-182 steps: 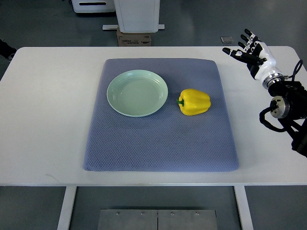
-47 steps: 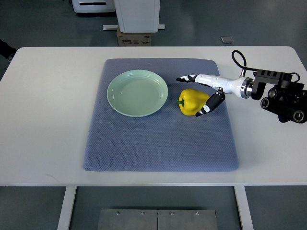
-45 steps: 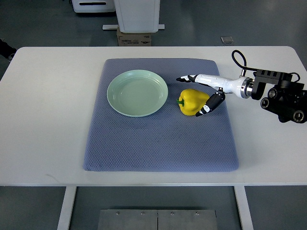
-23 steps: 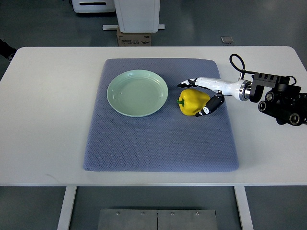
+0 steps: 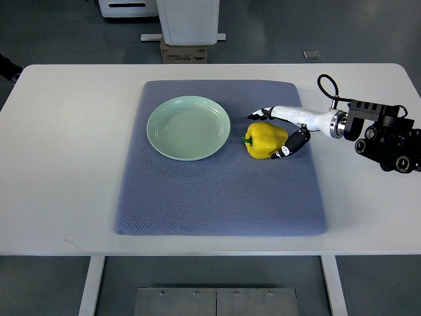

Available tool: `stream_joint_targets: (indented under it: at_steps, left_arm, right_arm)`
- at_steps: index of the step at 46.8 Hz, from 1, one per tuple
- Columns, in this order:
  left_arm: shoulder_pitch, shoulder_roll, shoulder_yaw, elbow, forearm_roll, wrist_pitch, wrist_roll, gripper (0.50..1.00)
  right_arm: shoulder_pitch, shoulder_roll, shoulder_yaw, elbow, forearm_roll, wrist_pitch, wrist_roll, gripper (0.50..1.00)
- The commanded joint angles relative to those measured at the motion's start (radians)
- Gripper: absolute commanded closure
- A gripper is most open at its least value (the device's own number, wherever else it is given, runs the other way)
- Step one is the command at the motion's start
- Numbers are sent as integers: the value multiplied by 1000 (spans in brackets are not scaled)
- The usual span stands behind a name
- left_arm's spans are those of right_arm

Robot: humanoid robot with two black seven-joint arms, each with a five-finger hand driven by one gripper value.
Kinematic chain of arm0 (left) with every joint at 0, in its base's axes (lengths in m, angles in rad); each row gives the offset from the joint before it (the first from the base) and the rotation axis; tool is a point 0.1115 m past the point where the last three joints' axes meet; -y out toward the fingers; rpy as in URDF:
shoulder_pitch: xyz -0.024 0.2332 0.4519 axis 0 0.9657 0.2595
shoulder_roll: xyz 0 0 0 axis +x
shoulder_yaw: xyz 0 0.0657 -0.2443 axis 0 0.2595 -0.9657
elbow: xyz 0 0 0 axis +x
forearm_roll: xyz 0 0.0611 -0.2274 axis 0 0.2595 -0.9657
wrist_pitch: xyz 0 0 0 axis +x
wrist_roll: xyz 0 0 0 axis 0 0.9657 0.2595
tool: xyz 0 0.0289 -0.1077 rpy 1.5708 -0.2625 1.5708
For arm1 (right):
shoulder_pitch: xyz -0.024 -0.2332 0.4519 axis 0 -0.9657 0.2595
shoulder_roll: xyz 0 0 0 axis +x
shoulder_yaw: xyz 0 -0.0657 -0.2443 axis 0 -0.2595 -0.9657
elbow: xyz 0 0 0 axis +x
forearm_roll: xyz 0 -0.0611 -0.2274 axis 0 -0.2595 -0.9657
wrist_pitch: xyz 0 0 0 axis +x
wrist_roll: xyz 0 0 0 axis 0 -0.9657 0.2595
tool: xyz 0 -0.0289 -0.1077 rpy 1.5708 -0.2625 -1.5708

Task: Place yellow pepper on plate with right hand
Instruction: 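Close the right hand fingers around the yellow pepper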

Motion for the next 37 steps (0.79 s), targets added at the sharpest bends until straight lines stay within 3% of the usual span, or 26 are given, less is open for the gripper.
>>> stream_joint_targets:
  at_steps: [1, 5, 15, 19, 24, 37]
  left_arm:
    - [0, 0, 0, 0, 0, 0, 0, 500]
    - [0, 0, 0, 0, 0, 0, 0, 500]
    - [0, 0, 0, 0, 0, 0, 0, 500]
    - [0, 0, 0, 0, 0, 0, 0, 500]
    - [0, 0, 0, 0, 0, 0, 0, 500]
    - [0, 0, 0, 0, 0, 0, 0, 500]
  right_arm:
    - [0, 0, -1, -1, 0, 0, 0, 607]
    - [-2, 0, -8, -4, -2, 0, 0, 632]
    - [0, 0, -32, -4, -2, 0, 2, 760]
    - [0, 0, -32, -4, -2, 0, 2, 841]
    - [1, 0, -32, -4, -2, 2, 2, 998]
    - [8, 8, -24, -23, 8, 3, 3, 1000]
